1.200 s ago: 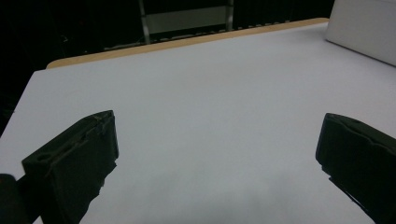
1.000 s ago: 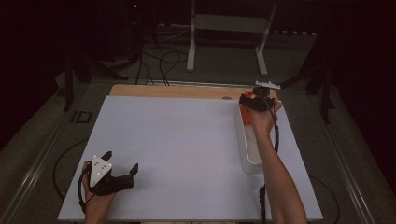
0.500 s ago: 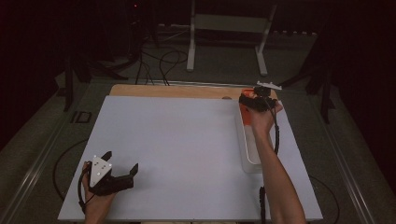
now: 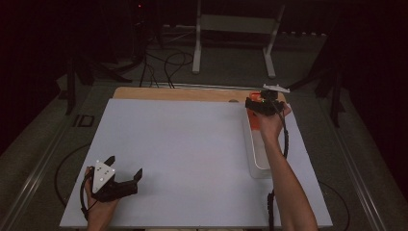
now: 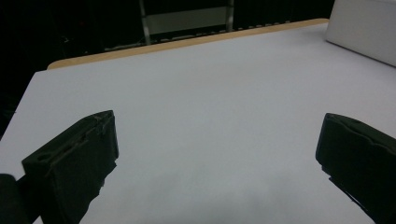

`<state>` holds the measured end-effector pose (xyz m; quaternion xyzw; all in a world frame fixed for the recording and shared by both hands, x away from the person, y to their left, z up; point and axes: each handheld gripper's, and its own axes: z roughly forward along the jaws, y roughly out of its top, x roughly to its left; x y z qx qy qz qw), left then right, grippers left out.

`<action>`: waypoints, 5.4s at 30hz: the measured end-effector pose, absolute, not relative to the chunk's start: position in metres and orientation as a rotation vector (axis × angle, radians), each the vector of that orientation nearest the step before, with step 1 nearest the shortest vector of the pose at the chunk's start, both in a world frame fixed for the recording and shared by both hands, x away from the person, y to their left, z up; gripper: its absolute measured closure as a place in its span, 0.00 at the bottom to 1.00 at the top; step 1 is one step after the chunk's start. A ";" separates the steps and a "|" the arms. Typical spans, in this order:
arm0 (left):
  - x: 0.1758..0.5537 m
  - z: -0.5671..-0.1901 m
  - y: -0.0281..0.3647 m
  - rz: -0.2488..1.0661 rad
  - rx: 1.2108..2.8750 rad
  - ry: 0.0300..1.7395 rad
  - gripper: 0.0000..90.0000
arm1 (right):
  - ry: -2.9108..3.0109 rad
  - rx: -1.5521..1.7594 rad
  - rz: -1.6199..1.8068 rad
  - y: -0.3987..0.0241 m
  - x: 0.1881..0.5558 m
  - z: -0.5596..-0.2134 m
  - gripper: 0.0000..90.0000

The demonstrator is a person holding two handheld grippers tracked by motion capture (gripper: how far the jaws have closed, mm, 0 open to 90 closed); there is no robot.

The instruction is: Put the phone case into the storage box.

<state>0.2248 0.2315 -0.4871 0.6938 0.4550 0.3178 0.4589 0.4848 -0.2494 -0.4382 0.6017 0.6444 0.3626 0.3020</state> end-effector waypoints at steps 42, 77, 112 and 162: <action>0.226 -0.487 0.230 0.777 1.714 1.115 0.00 | 1.933 1.390 1.063 -0.245 0.450 -0.429 0.08; 0.227 -0.488 0.230 0.780 1.718 1.116 0.00 | 2.093 1.165 1.178 -0.214 0.398 -0.415 0.08; 0.224 -0.486 0.234 0.787 1.695 1.111 0.00 | 2.071 1.042 1.408 -0.208 0.312 -0.410 0.08; 0.220 -0.483 0.236 0.769 1.706 1.023 0.00 | 1.882 0.982 1.514 -0.241 0.259 -0.475 0.09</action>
